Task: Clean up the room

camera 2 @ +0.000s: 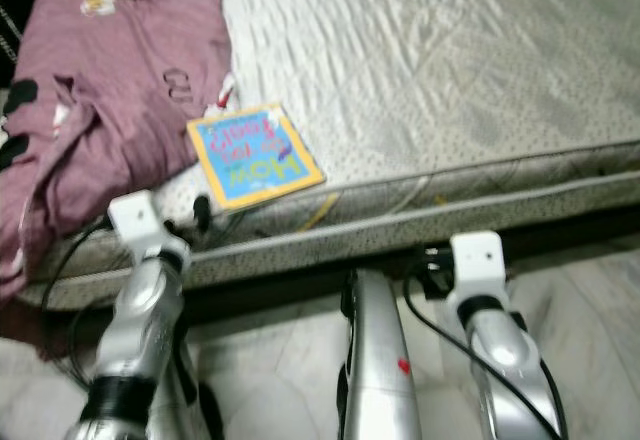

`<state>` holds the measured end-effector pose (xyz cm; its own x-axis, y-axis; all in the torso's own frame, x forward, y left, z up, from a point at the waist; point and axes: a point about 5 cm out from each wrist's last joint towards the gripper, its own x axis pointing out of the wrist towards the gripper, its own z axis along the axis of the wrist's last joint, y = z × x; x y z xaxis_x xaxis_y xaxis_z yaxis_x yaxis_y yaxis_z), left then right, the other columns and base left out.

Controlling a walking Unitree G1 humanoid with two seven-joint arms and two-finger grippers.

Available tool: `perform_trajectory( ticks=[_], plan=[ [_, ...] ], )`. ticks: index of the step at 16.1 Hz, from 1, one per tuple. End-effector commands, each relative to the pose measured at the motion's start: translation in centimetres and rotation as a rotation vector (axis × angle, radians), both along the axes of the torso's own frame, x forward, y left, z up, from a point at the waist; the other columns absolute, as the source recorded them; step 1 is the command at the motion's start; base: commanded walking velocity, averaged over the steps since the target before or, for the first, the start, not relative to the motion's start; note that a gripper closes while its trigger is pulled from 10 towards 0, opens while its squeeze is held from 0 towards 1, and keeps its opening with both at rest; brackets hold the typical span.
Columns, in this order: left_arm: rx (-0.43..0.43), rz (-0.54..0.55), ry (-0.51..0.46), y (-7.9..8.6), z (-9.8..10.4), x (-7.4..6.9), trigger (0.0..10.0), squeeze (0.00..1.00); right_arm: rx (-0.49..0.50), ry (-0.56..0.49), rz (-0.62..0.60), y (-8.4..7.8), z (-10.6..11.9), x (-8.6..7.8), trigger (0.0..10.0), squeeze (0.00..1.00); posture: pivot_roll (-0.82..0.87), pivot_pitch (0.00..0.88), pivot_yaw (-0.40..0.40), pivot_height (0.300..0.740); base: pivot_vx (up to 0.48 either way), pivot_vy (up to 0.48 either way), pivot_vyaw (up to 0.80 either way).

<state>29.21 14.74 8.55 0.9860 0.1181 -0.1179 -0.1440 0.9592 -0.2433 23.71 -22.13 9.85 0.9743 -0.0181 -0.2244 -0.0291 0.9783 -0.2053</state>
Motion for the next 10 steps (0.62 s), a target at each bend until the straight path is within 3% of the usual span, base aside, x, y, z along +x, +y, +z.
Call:
perform_trajectory(
  ticks=[1, 4, 7, 8, 10],
  plan=[
    [-0.015, 0.000, 0.039, -0.7, -0.6, -0.8, 10.0, 0.00, -0.006, -0.002, 0.013, 0.2, 0.0, 0.1, 10.0, 0.00, -0.13, 0.148, 0.003, 0.446, 0.000, 0.000, 0.00],
    [0.032, -0.074, -0.038, -1.7, 0.8, -1.4, 10.0, 0.00, 0.016, -0.045, 0.027, 1.0, 0.7, 0.8, 10.0, 0.00, -0.12, 0.136, 0.009, 0.446, 0.000, 0.000, 0.00],
    [0.041, -0.042, -0.086, -0.4, 1.5, 0.2, 10.0, 0.00, 0.028, -0.107, 0.067, 2.6, 1.9, 1.9, 10.0, 0.00, -0.13, 0.119, 0.017, 0.446, 0.000, 0.000, 0.00],
    [0.041, -0.042, -0.086, -0.4, 1.5, 0.2, 10.0, 0.00, 0.028, -0.107, 0.067, 2.6, 1.9, 1.9, 10.0, 0.00, -0.13, 0.119, 0.017, 0.446, 0.000, 0.000, 0.00],
    [0.036, -0.042, -0.077, 0.4, 1.8, 1.5, 10.0, 0.00, 0.023, -0.110, 0.064, 2.6, 1.9, 2.0, 10.0, 0.00, -0.14, 0.116, 0.022, 0.446, 0.000, 0.000, 0.00]
  ],
)
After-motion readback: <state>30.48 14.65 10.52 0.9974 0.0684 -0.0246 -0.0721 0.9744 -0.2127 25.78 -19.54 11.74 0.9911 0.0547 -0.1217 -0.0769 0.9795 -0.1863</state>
